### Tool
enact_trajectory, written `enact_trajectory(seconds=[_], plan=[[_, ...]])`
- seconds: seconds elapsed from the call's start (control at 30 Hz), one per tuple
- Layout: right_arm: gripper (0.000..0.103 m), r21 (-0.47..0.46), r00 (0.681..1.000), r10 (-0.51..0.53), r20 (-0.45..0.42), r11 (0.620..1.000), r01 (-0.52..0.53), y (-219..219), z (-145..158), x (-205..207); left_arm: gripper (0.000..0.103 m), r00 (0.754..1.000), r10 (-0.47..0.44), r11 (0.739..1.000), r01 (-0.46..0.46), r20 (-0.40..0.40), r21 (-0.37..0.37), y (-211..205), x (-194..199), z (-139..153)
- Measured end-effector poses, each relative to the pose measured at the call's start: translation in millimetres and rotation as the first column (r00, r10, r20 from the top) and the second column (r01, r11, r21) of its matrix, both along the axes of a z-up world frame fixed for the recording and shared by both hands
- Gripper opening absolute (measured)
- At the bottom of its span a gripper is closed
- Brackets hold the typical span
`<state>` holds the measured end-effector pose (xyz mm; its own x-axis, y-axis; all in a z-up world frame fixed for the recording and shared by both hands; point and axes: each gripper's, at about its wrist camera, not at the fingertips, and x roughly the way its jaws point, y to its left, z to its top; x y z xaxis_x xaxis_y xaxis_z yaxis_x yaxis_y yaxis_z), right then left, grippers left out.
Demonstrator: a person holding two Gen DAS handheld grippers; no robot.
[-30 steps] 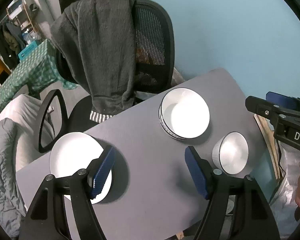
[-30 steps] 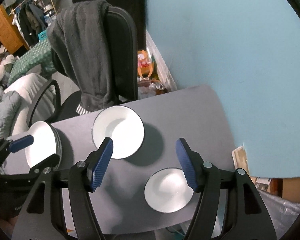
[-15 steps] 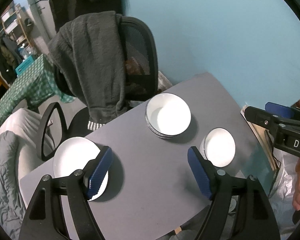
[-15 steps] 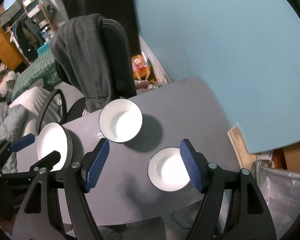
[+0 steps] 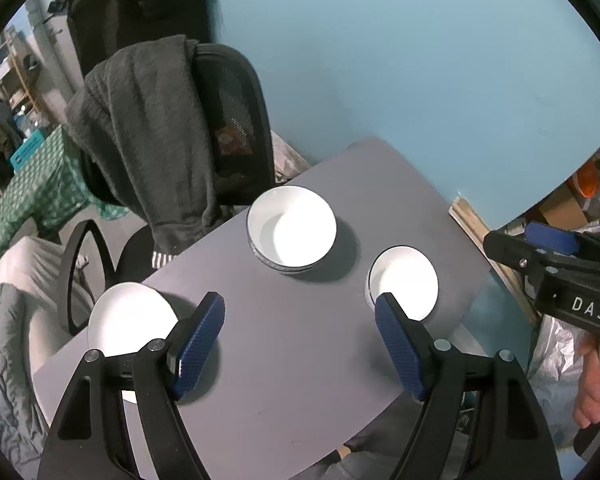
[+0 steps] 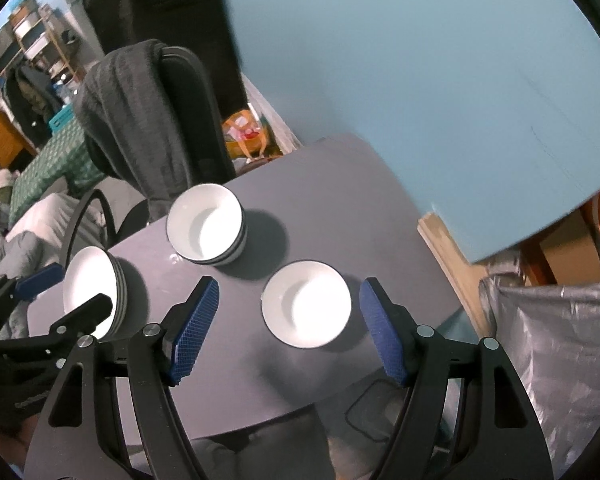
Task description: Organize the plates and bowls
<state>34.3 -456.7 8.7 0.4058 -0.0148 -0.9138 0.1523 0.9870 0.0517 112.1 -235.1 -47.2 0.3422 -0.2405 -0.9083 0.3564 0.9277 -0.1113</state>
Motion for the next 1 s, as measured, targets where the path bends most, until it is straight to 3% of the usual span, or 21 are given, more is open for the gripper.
enact_trajectory(seconds=[0.2, 0.47, 0.7, 1.0], plan=[[0.072, 0.012, 0.999, -0.032, -0.008, 0.999, 0.032, -12.6, -3.7, -7.6, 0.079, 1.0, -0.023, 1.0, 0.023, -0.01, 0.0, -12.1, 2.7, -2.6], [0.072, 0.003, 0.997, -0.065, -0.043, 0.998, 0.066, -36.0, -23.0, -16.2, 0.079, 0.998, -0.04, 0.999, 0.04, -0.058, 0.003, -32.7, 7.0, -26.6], [0.072, 0.004, 0.993, -0.087, -0.08, 0.996, 0.087, -62.4, -58.6, -19.0, 0.079, 0.988, -0.077, 0.997, 0.076, -0.137, -0.008, -57.6, 14.7, -65.3], [0.072, 0.013, 0.986, -0.05, -0.158, 0.999, 0.053, -76.6, -126.8, -5.7, 0.079, 0.975, -0.107, 0.994, 0.107, -0.196, -0.009, -88.2, 24.7, -109.6]])
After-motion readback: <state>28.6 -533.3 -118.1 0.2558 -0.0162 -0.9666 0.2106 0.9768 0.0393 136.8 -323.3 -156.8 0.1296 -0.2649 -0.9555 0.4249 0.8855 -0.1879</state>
